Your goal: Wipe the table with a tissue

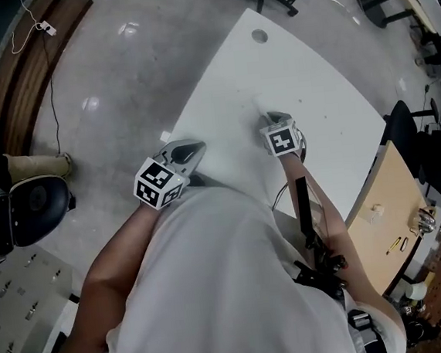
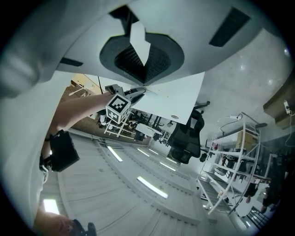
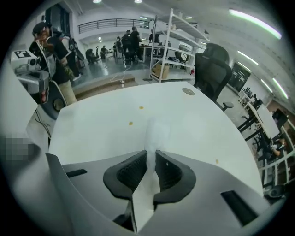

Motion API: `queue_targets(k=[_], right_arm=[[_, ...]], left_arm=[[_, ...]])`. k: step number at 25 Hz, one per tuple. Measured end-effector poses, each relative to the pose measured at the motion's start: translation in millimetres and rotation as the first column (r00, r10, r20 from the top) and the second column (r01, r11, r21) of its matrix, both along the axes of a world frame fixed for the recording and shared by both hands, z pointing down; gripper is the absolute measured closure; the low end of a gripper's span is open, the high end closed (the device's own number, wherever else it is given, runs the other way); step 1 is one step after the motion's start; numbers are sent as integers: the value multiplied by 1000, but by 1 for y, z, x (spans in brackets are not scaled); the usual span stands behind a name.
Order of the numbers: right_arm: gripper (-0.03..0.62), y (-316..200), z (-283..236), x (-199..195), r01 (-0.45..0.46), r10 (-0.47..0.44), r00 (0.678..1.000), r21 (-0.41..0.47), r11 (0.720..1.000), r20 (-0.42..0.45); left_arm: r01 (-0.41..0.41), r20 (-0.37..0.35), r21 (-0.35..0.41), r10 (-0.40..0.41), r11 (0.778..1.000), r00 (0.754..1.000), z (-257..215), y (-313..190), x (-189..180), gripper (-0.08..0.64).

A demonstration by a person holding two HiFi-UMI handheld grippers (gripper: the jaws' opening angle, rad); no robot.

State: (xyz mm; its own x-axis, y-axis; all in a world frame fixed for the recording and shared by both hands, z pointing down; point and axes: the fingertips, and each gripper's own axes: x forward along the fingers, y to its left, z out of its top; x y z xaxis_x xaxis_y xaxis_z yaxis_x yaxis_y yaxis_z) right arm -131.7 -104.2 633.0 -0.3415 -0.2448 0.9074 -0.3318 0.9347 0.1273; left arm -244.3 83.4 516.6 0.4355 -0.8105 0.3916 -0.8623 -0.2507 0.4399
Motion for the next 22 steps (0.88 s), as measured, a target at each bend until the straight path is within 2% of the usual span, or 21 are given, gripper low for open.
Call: queue_targets(k=[5, 10, 13, 17, 22], right_arm=[[529, 5, -4, -14, 133, -126, 985, 58, 989, -116], [529, 11, -2, -25, 276, -247, 937, 91, 957, -246], [531, 16, -3, -29, 393, -337, 881, 118, 912, -332], [532, 27, -1, -35, 530, -435, 796, 136, 837, -421], [532, 38, 0, -40, 634, -508, 718, 145, 759, -476]], left_arm=[[30, -10, -12, -30, 999, 1000, 4, 5, -5, 555], [21, -7, -2, -21, 1000, 1000, 1, 3, 0, 555], [30, -10, -4, -30, 1000, 999, 1, 6, -3, 555], [40, -12, -15, -40, 999, 999, 5, 11, -4, 555], [49, -12, -15, -49, 999, 999, 7, 10, -7, 555]])
